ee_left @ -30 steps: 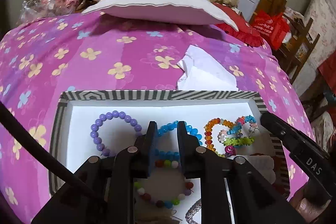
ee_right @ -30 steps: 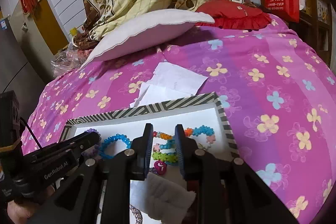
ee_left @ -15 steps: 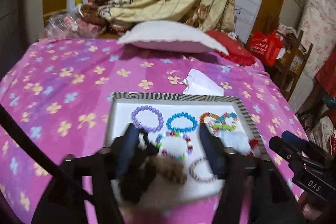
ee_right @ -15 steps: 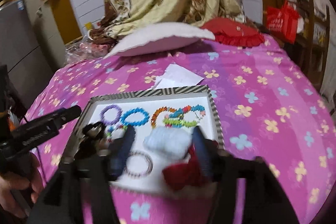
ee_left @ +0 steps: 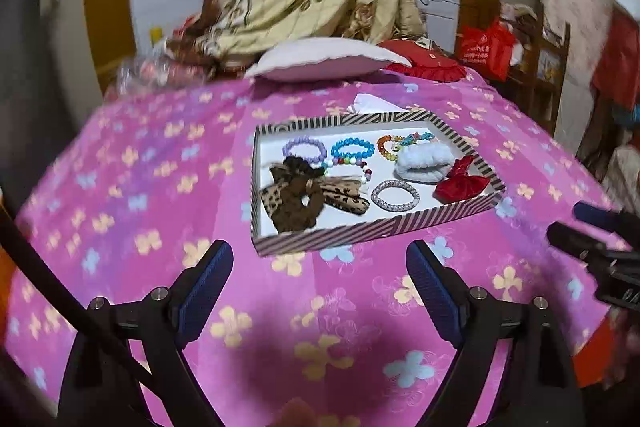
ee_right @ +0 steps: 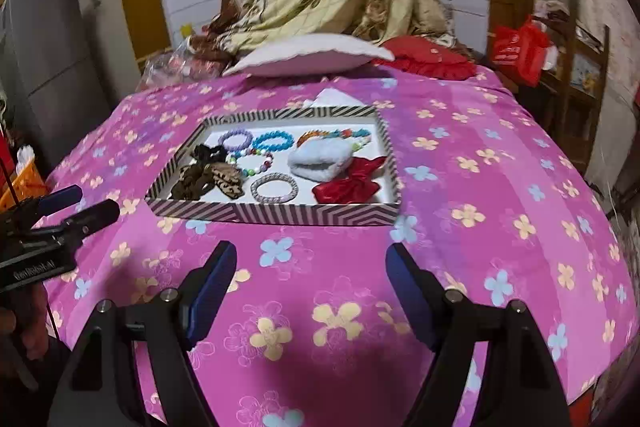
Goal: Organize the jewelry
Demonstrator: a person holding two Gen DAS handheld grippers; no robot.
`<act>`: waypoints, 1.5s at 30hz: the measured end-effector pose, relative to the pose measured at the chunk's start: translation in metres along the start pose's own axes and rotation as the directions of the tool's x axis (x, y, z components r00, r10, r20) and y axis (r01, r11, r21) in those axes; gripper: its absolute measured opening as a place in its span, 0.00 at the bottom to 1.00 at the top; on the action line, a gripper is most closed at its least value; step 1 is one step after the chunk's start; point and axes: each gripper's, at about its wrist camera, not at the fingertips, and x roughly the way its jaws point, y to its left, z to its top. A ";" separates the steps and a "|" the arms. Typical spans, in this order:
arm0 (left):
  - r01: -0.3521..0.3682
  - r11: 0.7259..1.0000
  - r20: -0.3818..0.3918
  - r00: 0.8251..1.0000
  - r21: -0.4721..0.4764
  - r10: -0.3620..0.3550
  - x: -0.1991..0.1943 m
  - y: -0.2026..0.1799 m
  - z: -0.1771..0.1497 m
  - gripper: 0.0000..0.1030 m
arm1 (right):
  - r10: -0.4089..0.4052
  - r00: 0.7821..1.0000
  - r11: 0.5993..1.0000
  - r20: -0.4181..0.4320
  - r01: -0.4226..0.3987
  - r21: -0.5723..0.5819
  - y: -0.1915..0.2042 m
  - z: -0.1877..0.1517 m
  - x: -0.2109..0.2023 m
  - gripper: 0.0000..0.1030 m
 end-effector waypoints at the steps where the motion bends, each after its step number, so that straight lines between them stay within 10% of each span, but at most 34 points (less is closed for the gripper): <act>1: -0.020 1.000 0.000 1.000 0.009 0.020 0.001 -0.002 0.000 0.60 | 0.000 1.000 1.000 -0.007 0.001 0.017 -0.004 0.000 0.003 0.78; 45: 0.014 0.998 -0.072 0.997 -0.060 -0.019 0.011 -0.013 -0.008 0.60 | -0.015 0.999 1.000 -0.036 0.015 -0.026 0.014 0.001 0.021 0.78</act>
